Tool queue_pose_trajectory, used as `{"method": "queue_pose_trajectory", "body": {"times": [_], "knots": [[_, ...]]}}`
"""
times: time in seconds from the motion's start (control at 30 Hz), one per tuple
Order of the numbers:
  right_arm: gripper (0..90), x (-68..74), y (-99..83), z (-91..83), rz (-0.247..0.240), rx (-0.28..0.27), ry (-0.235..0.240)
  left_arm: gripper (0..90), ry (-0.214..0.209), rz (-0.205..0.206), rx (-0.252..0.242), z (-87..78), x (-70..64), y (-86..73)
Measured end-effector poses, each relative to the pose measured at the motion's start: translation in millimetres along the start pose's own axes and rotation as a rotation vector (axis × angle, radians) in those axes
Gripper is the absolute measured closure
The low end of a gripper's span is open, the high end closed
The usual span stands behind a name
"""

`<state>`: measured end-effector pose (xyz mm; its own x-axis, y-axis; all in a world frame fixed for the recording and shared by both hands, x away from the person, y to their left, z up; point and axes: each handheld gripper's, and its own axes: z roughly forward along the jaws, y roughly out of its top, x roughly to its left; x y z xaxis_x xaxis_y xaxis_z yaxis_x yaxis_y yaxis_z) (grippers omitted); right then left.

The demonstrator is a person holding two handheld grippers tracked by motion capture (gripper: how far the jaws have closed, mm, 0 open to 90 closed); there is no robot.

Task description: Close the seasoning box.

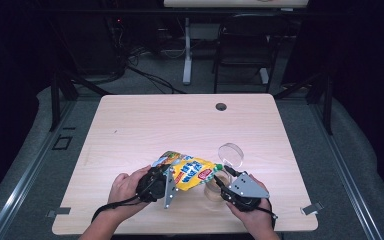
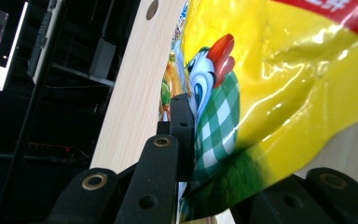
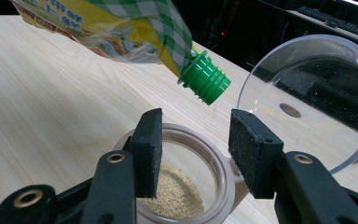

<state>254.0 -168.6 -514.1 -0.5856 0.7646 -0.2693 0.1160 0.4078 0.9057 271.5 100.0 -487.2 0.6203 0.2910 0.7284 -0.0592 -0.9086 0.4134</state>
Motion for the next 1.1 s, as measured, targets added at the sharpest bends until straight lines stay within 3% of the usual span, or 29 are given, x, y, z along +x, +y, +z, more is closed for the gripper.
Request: {"method": "queue_pose_trajectory", "body": {"times": [0.47,0.87,1.1], "knots": [[54.9,0.2,-0.9,0.4,0.007,0.003,0.0,85.3,-0.052,-0.112,-0.041,1.0,3.4,-12.8],[55.1,-0.3,-2.2,-0.1,0.015,-0.002,0.002,85.8,-0.154,-0.293,-0.085,6.3,11.9,-31.2],[55.1,-0.4,-2.8,0.8,0.023,-0.002,0.007,86.8,-0.186,-0.359,-0.087,10.7,14.3,-41.2]]}}
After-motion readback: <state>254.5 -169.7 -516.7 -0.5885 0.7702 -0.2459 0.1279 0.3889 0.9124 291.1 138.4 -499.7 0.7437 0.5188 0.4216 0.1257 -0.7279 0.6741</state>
